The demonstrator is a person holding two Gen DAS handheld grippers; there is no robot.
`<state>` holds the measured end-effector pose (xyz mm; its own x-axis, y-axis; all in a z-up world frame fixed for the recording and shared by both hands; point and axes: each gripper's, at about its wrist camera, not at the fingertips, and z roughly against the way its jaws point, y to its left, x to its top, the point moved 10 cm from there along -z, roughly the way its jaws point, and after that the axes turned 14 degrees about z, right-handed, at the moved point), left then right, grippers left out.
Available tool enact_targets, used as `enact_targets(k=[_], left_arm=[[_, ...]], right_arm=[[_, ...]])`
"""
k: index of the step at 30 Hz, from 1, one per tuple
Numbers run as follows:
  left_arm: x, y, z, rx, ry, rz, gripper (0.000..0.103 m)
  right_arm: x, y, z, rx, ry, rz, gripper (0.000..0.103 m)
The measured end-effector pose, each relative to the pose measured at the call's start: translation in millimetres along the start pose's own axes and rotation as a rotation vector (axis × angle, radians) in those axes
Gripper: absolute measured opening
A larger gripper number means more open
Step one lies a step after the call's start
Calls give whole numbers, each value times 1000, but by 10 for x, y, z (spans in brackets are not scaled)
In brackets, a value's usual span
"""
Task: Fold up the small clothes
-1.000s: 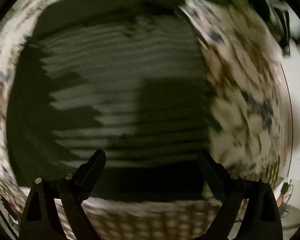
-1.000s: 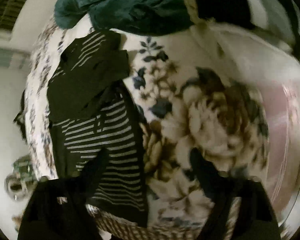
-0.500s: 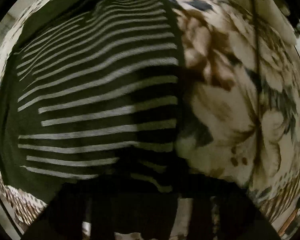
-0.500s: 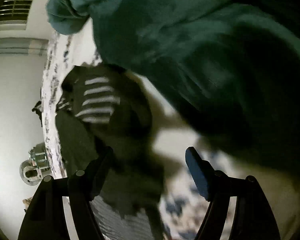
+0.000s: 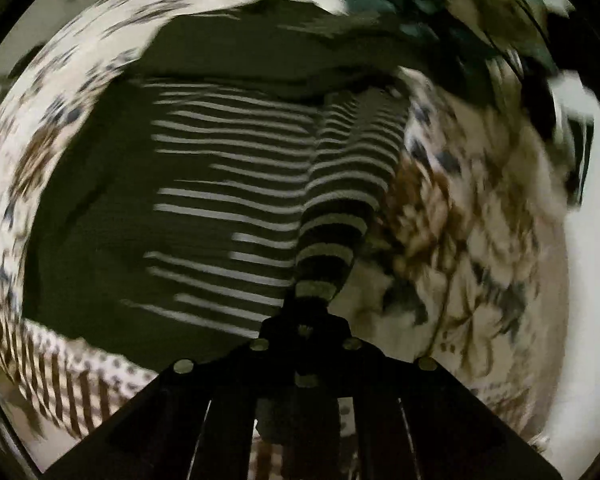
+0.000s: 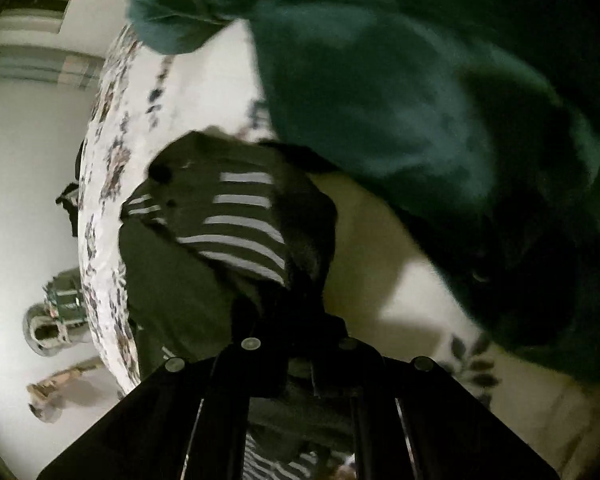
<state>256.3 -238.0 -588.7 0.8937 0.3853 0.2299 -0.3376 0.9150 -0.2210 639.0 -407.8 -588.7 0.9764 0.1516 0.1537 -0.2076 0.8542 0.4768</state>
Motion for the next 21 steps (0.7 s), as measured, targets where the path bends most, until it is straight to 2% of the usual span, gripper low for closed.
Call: enact_targets(k=[5,9,13,16,21], left_arm=[[340,792,353,-39,-39,189,4],[564,1399,387,-75,-37,326,4],[701,1955,325,-141,-9,455,4],[766,2267,296,-160,-7,500,4],[825,2786,113,-195,28,586,4]], right_arm=[[301,764,221,-9,-5,72,8],[610,1564,51,-41,7,127,8],[930,2361,-404,-72,27,180,8],[1160,2871,-848,-99,46,210,8],[1389,3467,-1692,-190,109,252,8]])
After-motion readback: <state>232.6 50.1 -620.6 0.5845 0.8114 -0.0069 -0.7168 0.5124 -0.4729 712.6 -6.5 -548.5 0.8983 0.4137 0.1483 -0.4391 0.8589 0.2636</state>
